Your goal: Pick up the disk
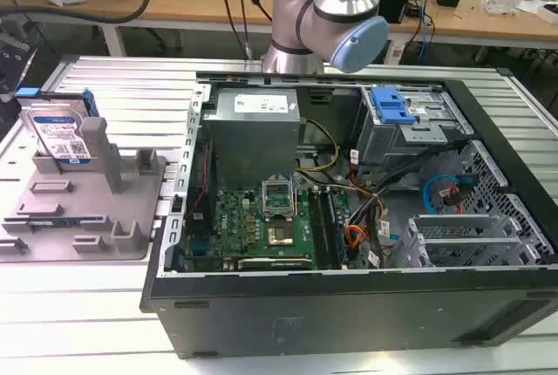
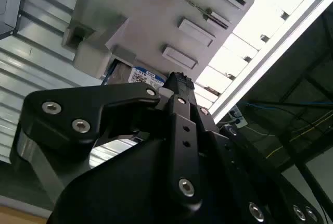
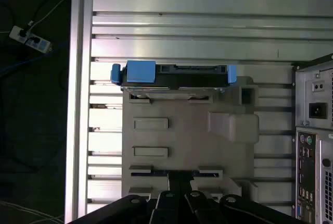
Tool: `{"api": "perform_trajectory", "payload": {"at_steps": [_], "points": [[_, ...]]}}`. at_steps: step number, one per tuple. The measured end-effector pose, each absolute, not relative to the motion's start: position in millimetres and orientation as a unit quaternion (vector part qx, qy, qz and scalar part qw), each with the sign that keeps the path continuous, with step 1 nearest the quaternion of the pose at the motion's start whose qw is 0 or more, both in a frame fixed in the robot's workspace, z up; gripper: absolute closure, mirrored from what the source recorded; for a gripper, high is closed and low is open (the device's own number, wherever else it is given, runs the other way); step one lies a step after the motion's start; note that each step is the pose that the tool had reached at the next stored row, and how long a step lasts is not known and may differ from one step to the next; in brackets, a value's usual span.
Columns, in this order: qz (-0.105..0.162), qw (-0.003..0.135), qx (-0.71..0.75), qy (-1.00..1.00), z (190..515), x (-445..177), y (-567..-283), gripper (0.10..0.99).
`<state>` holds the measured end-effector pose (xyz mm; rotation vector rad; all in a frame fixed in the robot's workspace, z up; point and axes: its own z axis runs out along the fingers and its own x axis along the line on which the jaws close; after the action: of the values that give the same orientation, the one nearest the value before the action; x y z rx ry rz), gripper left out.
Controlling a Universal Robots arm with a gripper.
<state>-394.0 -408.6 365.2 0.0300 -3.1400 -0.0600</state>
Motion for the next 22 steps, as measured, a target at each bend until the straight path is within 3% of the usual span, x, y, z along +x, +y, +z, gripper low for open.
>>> {"api": "perform_trajectory", "payload": {"at_steps": [9,22], "points": [[-0.019,0.001,0.016,-1.0,365.2,-394.1,-408.6,0.98],[-0.019,0.003,0.208,-0.978,365.0,-393.8,-408.6,0.98]]}}
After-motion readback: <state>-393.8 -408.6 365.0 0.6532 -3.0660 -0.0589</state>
